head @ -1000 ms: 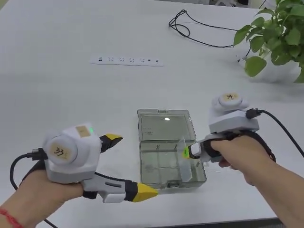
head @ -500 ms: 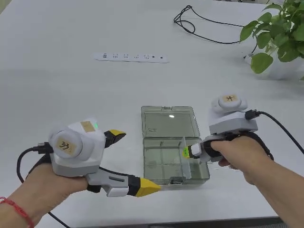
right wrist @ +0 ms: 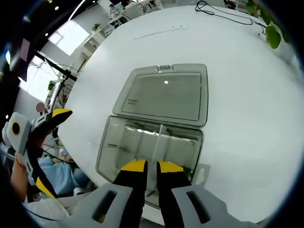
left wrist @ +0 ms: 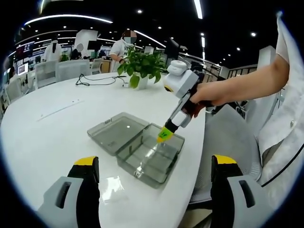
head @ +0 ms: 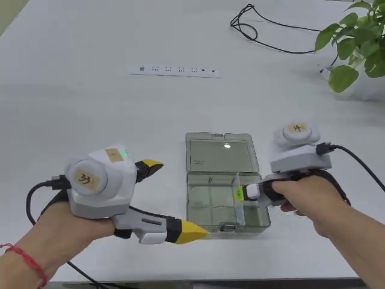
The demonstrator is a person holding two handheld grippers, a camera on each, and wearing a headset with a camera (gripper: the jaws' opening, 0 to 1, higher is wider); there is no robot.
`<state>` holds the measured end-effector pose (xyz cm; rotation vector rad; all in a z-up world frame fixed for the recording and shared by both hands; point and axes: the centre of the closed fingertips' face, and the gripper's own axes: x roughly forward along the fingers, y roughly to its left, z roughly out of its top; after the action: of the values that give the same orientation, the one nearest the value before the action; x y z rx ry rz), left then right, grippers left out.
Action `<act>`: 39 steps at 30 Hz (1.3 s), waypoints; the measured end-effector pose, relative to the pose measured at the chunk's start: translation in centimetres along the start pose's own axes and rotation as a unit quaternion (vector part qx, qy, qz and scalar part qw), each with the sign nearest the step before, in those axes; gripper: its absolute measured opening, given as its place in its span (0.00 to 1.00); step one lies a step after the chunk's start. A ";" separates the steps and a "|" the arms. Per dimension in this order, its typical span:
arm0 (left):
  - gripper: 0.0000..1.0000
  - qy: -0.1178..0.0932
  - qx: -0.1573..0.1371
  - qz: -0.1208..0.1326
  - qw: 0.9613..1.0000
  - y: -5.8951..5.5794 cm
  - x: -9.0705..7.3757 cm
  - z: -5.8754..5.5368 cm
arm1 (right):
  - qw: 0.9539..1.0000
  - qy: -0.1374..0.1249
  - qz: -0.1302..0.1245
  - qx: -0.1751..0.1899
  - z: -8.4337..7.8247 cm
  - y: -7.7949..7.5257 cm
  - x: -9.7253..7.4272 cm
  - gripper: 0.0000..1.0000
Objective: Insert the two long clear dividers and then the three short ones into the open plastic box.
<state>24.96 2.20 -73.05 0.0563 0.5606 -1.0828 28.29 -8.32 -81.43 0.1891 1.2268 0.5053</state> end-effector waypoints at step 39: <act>0.98 -0.024 -0.032 0.077 0.996 -0.1 -1.5 0.9 | 0.976 -0.163 0.067 -0.128 1.3 0.5 -10.1 0.29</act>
<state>24.73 3.14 -71.56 0.0183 0.5389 -0.9131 26.89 -12.45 -72.18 0.1298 0.8235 0.7151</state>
